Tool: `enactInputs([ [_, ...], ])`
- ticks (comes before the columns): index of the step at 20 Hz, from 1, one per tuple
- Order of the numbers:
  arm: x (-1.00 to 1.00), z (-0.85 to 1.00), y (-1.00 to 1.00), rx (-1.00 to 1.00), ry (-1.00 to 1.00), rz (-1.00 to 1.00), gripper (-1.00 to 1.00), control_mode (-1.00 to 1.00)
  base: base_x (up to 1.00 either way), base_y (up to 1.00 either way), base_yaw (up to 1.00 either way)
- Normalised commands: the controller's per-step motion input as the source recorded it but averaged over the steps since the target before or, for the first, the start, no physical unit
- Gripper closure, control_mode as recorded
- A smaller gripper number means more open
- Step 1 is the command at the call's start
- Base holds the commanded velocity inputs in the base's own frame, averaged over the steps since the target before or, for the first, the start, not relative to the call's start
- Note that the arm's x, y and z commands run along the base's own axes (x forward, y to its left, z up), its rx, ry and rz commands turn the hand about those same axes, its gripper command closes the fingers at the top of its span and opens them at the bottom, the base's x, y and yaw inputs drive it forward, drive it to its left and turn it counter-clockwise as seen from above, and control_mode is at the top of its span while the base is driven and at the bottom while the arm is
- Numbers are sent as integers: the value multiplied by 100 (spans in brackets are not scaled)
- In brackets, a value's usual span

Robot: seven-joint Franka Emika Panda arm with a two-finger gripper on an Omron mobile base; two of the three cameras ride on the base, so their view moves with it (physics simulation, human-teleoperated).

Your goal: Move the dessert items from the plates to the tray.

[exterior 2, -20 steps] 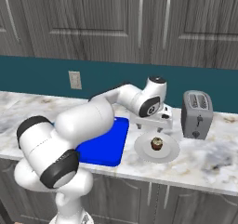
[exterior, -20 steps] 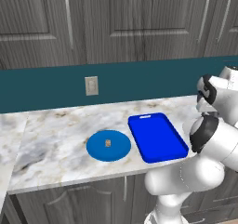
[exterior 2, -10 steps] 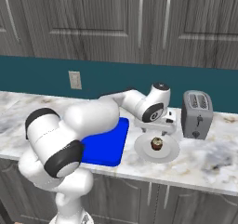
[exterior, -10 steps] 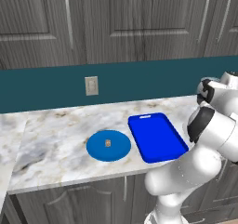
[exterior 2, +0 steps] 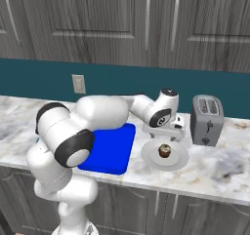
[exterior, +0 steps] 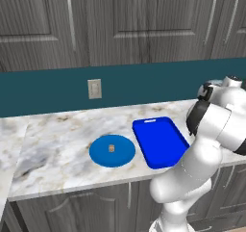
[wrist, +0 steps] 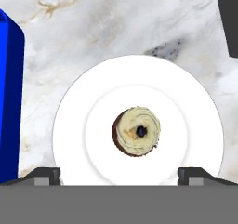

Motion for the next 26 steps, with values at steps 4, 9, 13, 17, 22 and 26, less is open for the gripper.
enactInputs([
  [4,17,-20,-16,0,0,0,-100,-100,0,0,0],
  [9,10,-5,-34,0,0,0,-100,-100,0,0,0],
  [13,0,-9,-9,0,0,0,-100,-100,0,0,0],
  [17,0,-17,0,0,0,0,-100,-100,0,0,0],
  [22,0,-18,7,0,0,0,-100,-100,0,0,0],
  [26,0,-14,5,0,0,0,-100,-100,0,0,0],
])
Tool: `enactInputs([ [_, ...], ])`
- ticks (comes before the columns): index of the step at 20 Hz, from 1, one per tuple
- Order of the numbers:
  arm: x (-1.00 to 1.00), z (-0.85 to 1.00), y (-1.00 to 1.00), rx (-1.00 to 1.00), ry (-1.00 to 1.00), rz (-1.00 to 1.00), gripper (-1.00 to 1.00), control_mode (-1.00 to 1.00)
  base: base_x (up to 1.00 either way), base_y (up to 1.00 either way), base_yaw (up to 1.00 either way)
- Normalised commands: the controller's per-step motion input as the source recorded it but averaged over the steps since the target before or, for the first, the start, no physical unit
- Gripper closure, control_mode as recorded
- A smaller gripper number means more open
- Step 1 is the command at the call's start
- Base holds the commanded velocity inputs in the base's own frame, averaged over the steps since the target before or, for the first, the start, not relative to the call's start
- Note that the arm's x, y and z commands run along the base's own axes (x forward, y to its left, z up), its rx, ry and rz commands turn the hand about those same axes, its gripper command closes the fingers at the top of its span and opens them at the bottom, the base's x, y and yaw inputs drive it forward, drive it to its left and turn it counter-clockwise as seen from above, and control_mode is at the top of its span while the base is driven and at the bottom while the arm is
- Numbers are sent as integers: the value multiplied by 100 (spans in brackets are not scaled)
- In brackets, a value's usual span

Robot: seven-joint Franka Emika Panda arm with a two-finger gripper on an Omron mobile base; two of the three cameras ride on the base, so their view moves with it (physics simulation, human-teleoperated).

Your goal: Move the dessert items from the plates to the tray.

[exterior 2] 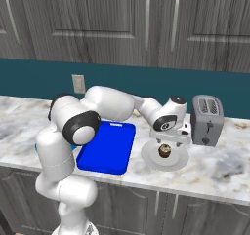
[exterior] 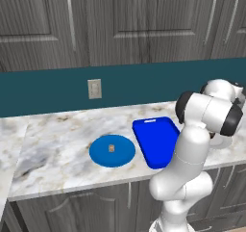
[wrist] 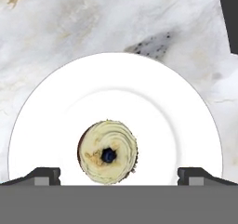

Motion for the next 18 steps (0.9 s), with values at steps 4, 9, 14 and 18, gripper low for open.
enactInputs([
  [4,-1,-10,11,0,0,0,-100,-100,0,0,0],
  [9,0,-18,15,0,0,0,-100,-100,0,0,0],
  [14,0,-24,2,0,0,0,-100,-100,0,0,0],
  [18,0,-27,0,0,0,0,-100,-100,0,0,0],
])
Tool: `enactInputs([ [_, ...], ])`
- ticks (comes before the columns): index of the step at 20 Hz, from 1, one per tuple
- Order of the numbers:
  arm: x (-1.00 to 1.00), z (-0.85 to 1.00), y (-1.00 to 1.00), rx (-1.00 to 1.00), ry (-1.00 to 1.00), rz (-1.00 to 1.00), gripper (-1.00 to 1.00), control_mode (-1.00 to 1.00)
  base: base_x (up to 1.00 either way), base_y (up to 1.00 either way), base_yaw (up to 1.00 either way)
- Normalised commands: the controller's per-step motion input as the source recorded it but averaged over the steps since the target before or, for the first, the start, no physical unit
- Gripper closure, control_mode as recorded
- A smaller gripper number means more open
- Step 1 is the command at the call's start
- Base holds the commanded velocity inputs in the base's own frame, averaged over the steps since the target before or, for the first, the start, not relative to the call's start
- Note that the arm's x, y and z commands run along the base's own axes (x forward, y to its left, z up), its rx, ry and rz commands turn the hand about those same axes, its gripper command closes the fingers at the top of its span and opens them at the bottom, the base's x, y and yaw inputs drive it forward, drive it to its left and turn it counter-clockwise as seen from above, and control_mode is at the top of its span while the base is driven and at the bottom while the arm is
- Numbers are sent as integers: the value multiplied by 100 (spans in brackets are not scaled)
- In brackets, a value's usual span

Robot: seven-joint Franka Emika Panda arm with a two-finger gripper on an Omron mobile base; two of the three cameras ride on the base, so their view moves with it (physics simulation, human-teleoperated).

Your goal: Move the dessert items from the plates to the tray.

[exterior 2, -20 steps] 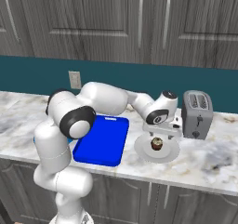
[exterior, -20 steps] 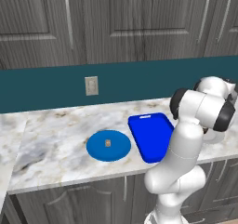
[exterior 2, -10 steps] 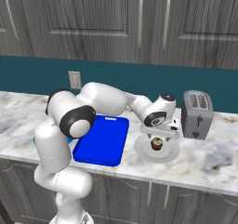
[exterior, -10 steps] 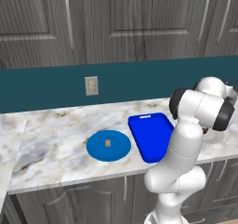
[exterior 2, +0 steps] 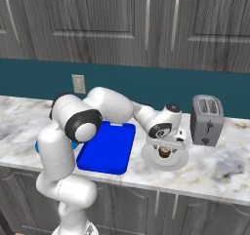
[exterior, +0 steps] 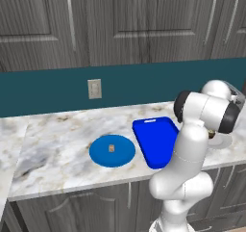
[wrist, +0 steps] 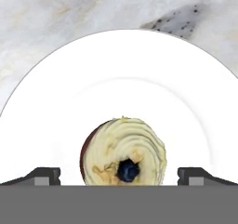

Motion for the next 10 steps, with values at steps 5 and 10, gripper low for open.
enactInputs([
  [5,0,-22,0,0,0,0,-100,-100,0,0,0],
  [10,0,0,0,0,0,0,-100,-100,0,0,0],
])
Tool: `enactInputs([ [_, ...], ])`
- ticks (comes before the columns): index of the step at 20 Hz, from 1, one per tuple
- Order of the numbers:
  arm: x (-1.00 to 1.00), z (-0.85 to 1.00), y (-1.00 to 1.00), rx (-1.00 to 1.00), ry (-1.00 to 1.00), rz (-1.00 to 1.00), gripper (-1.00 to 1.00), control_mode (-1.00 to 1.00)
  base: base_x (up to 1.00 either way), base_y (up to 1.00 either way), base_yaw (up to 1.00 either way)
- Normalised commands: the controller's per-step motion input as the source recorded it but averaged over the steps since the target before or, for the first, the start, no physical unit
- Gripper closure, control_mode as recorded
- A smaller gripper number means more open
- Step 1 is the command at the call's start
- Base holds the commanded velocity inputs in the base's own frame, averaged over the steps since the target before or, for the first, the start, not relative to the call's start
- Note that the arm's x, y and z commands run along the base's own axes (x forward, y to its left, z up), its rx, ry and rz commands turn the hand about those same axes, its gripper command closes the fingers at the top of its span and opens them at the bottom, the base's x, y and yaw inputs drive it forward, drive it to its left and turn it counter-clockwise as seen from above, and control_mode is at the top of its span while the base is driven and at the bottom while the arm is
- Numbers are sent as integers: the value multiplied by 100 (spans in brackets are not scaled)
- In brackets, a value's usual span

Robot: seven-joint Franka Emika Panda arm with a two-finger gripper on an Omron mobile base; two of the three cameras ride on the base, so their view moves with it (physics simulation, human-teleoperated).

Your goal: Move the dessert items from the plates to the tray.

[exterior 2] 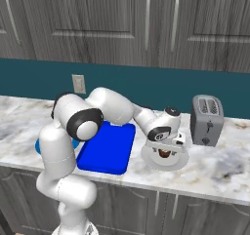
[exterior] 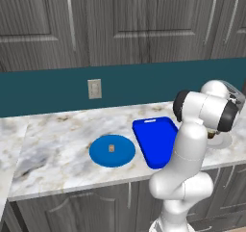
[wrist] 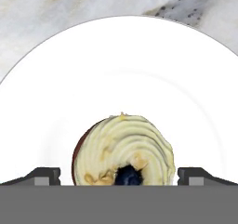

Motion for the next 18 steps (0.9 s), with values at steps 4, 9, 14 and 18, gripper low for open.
enactInputs([
  [4,0,0,0,0,0,0,100,-100,0,0,0],
  [9,-1,0,0,0,0,0,100,-100,0,0,0],
  [14,-11,5,17,0,0,0,100,-100,0,0,0],
  [18,-22,37,24,0,-4,2,100,-100,0,0,0],
])
